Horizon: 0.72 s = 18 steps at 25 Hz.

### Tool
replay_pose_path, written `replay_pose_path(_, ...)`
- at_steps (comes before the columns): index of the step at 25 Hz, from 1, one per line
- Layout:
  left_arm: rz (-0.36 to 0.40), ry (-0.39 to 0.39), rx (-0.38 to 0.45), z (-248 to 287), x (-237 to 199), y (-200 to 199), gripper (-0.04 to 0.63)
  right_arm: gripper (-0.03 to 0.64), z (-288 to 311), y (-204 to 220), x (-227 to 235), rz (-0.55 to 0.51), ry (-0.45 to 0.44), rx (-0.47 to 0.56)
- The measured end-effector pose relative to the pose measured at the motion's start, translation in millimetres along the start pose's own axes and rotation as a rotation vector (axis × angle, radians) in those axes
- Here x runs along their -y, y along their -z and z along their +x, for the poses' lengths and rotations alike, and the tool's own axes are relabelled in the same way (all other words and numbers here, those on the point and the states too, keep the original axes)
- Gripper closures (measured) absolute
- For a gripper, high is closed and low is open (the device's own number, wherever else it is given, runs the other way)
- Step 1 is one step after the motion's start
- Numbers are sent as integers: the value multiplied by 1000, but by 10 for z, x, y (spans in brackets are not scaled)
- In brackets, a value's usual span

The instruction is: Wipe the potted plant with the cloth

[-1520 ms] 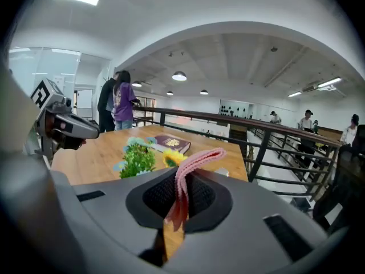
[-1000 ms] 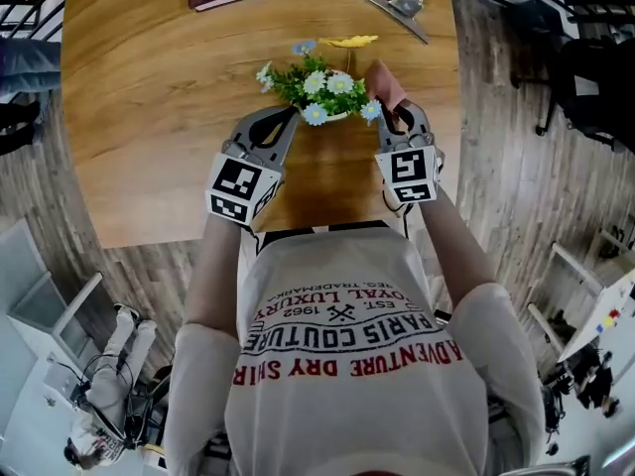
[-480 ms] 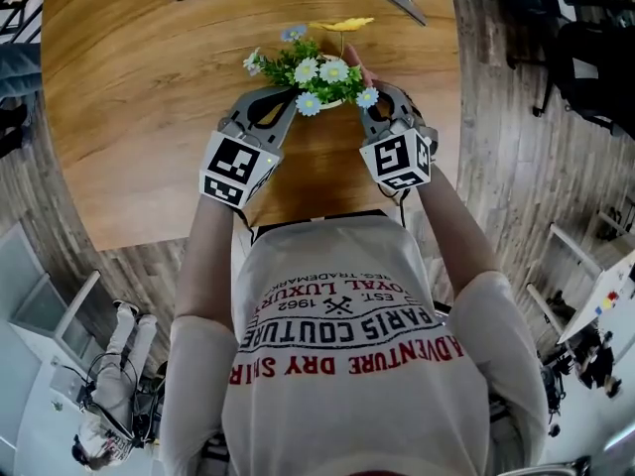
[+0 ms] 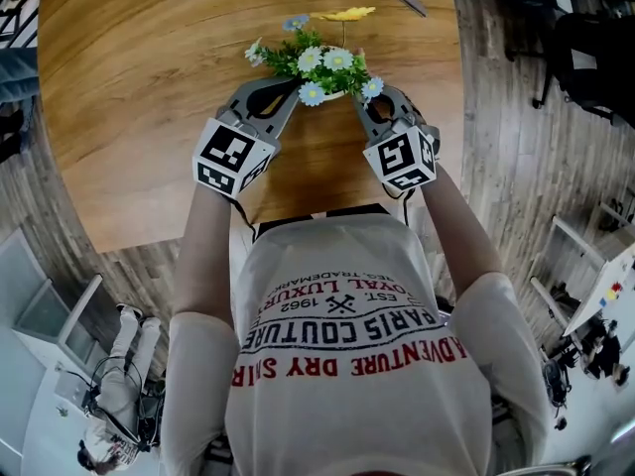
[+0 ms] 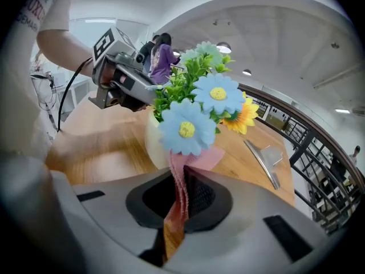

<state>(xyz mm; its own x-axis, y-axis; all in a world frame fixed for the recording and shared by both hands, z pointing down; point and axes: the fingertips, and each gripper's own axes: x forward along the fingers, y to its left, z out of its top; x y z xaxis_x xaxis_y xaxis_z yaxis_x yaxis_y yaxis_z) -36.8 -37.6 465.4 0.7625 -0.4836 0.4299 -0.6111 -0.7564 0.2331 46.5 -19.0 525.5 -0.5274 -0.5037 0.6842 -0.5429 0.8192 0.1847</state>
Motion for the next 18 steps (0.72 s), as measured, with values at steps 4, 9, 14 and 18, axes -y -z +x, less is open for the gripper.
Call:
replay_pose_path(4,-6,25,13,-4,3,-5,580,581,-10,15,-128,72,-9,-9)
replay_pose_path(9,12,57,14,-20,13,3,580,581,-8,-61,-275,174,-15,-1)
replay_pose_path(14,23,98,24,-34,23,-1,580,581,28,-246,-446,251,-37,32)
replay_pose_path(18,40,132,30,-35,32,-3,580,581,78,-360,-550,306,-48,52)
